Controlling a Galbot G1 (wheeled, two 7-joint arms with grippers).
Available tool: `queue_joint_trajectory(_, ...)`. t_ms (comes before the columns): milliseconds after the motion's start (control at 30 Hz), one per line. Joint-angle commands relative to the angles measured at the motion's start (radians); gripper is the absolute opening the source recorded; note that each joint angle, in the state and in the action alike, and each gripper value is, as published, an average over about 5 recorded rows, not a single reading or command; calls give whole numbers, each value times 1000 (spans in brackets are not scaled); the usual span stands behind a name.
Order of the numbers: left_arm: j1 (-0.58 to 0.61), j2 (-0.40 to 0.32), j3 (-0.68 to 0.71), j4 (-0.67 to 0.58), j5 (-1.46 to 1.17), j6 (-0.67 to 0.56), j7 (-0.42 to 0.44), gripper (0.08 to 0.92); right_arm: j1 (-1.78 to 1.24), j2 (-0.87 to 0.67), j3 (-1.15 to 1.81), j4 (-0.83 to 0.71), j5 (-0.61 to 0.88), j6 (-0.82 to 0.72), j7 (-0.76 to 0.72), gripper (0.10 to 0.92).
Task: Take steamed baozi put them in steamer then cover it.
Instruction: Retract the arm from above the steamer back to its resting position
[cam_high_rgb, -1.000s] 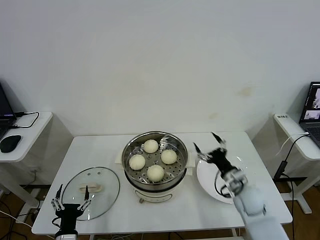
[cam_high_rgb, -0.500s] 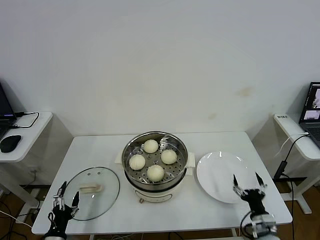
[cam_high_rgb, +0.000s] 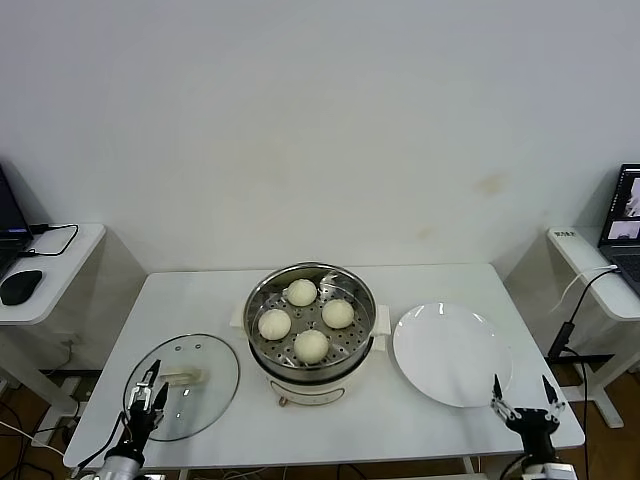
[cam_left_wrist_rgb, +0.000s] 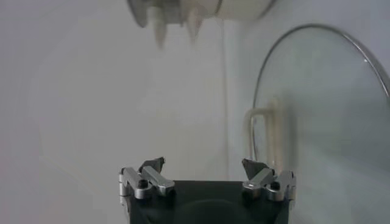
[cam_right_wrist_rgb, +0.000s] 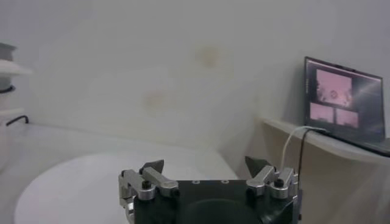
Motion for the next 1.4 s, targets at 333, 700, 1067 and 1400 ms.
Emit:
queue_joint_trajectory(333,-193,35,65,160,34,-1,28,823,-51,37,44,23,-3,9,16,823)
queue_joint_trajectory(700,-232,59,105,208,-78,-7,50,823,-51,45,41,17,-19,13,15,823)
queue_joint_trajectory(1067,-234,70,120,225,-155,-28,68,636,-50,46,25,12,-32,12,14,823)
queue_joint_trajectory(1400,-242,70,122,249,-174,-43,54,350,-52,48,16,12,-45,15,13,823)
